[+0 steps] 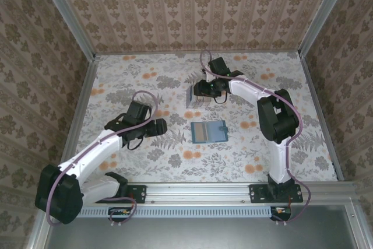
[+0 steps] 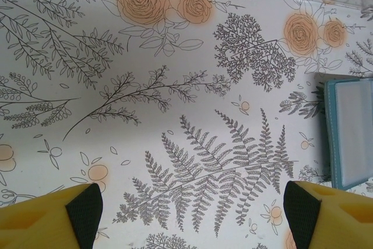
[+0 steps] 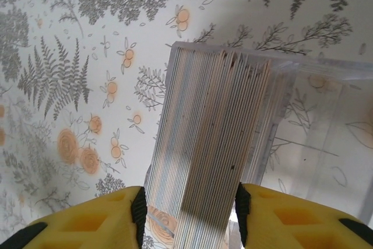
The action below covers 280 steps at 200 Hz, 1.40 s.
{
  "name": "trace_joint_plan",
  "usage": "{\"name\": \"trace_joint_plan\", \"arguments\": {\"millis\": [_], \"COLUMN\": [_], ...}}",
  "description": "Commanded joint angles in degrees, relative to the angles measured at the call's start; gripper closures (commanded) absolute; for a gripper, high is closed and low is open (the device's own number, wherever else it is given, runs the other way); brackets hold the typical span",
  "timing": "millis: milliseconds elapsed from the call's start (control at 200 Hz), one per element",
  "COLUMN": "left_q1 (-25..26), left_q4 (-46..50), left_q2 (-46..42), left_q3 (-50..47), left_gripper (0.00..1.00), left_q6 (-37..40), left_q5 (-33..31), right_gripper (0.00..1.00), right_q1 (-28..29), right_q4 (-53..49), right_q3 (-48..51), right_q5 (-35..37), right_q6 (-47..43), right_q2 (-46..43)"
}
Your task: Put the credit cards into the card holder
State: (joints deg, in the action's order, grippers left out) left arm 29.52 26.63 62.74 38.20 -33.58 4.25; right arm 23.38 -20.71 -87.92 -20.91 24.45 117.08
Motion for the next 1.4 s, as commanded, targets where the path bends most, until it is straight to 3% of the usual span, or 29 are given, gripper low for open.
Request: {"name": "trace_joint_plan", "arguments": {"millis": [0, 315, 690, 940, 1395], "left_q1": [-0.4, -0.4, -0.4, -0.3, -0.3], "left_q4": [0.3, 0.0, -0.8, -1.1, -1.4], "left_q2": [-1.8, -2.5, -1.5, 0.1, 1.5], "left_q3": [-1.3, -2.2, -2.6, -2.4, -0.8], "left_gripper": [0.16, 0.16, 0.16, 0.16, 0.16], "left_q6": [0.3, -0.3, 0.0, 0.2, 0.5], "left_q5": [0.5, 2.4, 3.4, 4.3, 4.8], "right_gripper": [0.56, 0.75, 0.83, 0.97, 1.00], "right_q1": [-0.3, -1.2, -1.2, -1.3, -0.5], "right_q4": [4.5, 11.3, 13.9, 12.9, 0.8], "right_q3": [2.9, 7.3, 9.1, 8.5, 4.3], "right_q5": [-6.0, -8.6, -8.0, -7.9, 5.4], "right_q6": [2.5, 5.9, 6.8, 6.6, 2.6], "right_q2": [-2.5, -4.6, -6.3, -5.6, -5.5]}}
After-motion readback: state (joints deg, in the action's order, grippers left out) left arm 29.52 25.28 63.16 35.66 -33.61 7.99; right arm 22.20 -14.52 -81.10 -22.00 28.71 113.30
